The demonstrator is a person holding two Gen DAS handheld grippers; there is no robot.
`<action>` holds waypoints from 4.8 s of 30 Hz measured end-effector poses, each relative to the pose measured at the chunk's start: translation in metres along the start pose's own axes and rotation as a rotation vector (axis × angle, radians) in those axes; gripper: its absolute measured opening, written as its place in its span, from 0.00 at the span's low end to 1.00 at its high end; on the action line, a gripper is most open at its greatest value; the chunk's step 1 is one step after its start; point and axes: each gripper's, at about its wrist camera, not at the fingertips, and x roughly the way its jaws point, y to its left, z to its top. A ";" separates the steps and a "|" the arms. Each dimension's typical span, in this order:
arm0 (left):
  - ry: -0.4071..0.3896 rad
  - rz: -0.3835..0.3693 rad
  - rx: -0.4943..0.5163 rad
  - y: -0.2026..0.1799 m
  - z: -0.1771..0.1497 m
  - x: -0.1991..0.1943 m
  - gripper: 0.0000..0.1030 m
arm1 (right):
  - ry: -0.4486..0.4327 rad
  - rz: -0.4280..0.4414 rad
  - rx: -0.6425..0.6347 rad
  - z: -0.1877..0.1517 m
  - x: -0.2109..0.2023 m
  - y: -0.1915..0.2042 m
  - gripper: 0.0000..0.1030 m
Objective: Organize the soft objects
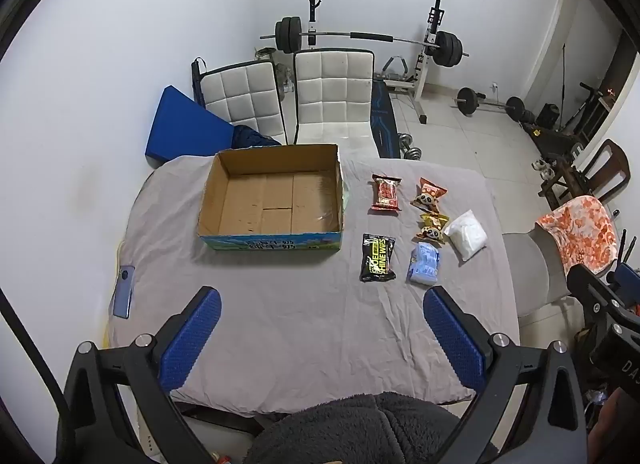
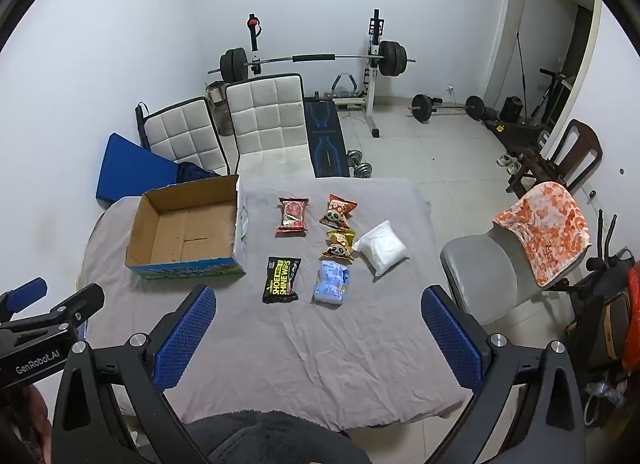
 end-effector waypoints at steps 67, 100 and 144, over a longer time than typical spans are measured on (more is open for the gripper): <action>-0.057 -0.048 -0.017 0.004 0.007 -0.007 1.00 | -0.062 -0.041 -0.013 0.011 -0.016 0.005 1.00; -0.039 -0.081 0.004 -0.022 0.009 0.008 1.00 | 0.012 -0.004 0.042 0.006 0.018 -0.024 1.00; 0.646 -0.034 0.083 -0.135 -0.037 0.510 0.65 | 0.777 -0.011 -0.201 0.017 0.626 -0.164 0.85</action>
